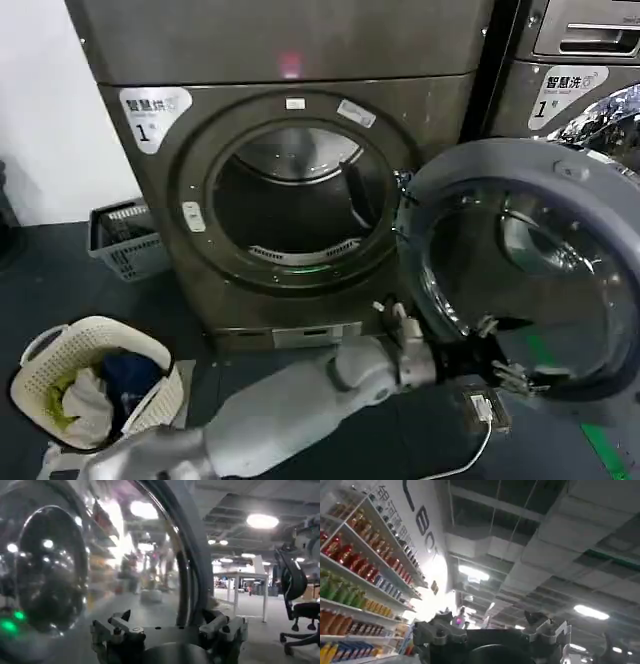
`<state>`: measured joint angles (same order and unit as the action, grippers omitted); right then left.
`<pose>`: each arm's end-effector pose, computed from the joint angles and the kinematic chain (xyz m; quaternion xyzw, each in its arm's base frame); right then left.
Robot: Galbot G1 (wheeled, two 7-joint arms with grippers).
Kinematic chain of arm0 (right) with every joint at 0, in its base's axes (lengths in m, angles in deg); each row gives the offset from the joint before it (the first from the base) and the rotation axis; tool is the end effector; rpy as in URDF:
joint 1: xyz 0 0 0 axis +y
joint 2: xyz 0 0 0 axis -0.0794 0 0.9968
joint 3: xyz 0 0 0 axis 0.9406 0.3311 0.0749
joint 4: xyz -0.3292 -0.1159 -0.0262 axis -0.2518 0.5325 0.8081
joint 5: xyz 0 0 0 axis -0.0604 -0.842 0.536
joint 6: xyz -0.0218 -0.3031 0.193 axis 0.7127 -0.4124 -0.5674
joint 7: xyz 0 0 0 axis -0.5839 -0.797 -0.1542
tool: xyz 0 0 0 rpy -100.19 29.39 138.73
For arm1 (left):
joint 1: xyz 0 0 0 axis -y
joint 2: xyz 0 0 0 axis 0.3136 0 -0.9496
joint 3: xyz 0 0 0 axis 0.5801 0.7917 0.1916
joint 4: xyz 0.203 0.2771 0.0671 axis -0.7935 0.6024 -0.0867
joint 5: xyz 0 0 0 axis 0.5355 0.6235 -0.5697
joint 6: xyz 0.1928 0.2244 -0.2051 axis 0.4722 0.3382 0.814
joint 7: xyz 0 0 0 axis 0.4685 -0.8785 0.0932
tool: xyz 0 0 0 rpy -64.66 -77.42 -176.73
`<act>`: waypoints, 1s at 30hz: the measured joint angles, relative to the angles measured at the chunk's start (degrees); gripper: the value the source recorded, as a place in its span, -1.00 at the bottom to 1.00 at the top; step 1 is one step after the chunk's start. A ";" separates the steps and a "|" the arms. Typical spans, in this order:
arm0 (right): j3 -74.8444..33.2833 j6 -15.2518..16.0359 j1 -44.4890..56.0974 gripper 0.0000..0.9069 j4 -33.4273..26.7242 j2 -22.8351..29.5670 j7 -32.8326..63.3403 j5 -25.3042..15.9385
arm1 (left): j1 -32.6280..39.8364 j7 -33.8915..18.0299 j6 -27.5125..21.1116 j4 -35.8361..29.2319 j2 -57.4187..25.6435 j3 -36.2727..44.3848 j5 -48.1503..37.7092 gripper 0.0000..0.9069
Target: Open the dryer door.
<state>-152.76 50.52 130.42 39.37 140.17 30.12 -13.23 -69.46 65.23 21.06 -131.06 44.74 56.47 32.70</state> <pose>-0.0832 -0.3848 -0.0444 0.6373 0.7099 -0.2887 0.0811 0.3773 -0.2746 -0.2366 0.6774 0.7324 -0.0608 0.0323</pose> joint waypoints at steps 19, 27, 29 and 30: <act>-0.87 -0.14 0.25 1.00 0.58 -0.33 -0.25 0.11 | 2.67 -10.00 5.33 7.88 4.79 2.08 6.72 1.00; -1.00 -0.19 0.50 1.00 0.49 -0.42 -0.26 0.13 | 2.80 -10.28 6.88 9.32 5.06 2.35 6.23 1.00; -1.08 -0.19 0.58 1.00 0.52 -0.50 -0.27 0.20 | 2.78 -10.32 7.53 9.31 4.70 2.25 5.75 1.00; -1.10 -0.19 0.59 1.00 0.52 -0.56 -0.27 0.25 | 2.76 -10.32 7.70 9.21 4.42 2.22 5.52 1.00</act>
<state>-153.85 50.33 131.01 39.89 139.62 29.85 -12.97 -66.70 54.91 28.76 -121.85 49.16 58.69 38.22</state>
